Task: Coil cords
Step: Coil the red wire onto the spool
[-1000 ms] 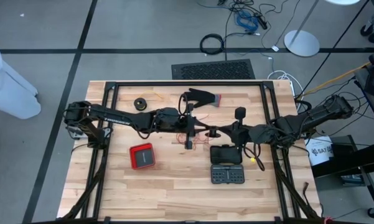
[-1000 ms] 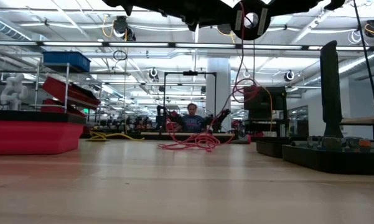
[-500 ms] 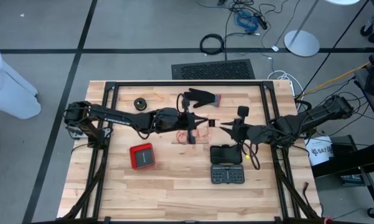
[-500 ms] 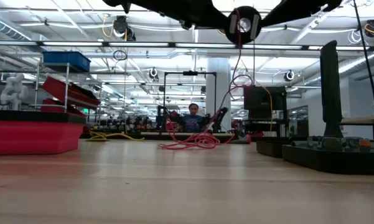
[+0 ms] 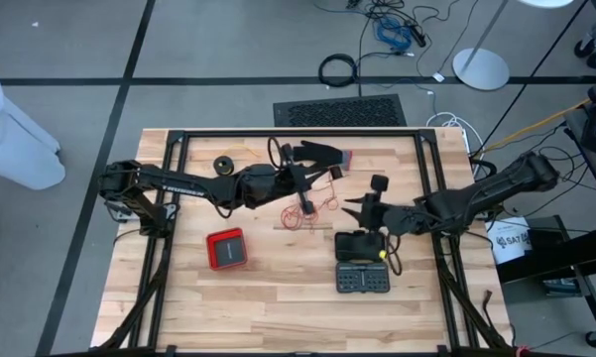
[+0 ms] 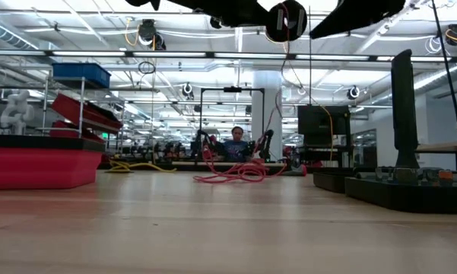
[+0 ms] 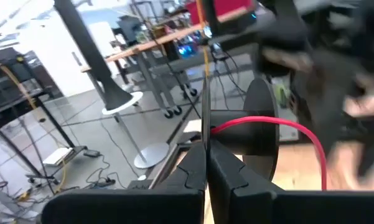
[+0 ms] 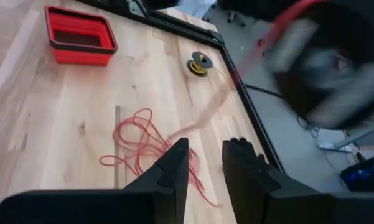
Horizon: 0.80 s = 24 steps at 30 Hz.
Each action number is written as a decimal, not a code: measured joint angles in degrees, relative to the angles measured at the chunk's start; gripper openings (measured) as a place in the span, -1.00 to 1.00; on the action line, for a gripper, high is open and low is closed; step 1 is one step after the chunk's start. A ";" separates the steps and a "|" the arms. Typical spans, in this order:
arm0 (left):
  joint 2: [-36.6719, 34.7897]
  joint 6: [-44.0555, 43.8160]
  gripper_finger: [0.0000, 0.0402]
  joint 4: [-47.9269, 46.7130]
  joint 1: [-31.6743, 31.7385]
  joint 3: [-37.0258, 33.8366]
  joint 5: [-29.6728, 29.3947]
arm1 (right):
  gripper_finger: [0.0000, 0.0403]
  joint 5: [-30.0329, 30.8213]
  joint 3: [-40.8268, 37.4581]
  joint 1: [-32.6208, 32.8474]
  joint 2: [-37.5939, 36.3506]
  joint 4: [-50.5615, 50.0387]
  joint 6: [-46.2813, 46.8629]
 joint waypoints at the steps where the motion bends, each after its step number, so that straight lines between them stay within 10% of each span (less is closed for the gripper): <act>1: 0.00 -0.37 -1.00 0.22 0.00 0.00 -0.88 | -0.57 0.17 -0.81 -0.31 1.19 2.82 -0.98; 24: -0.42 -2.31 -1.00 0.96 -0.25 0.00 -1.00 | -0.65 1.73 -4.50 -8.20 12.81 23.92 -2.02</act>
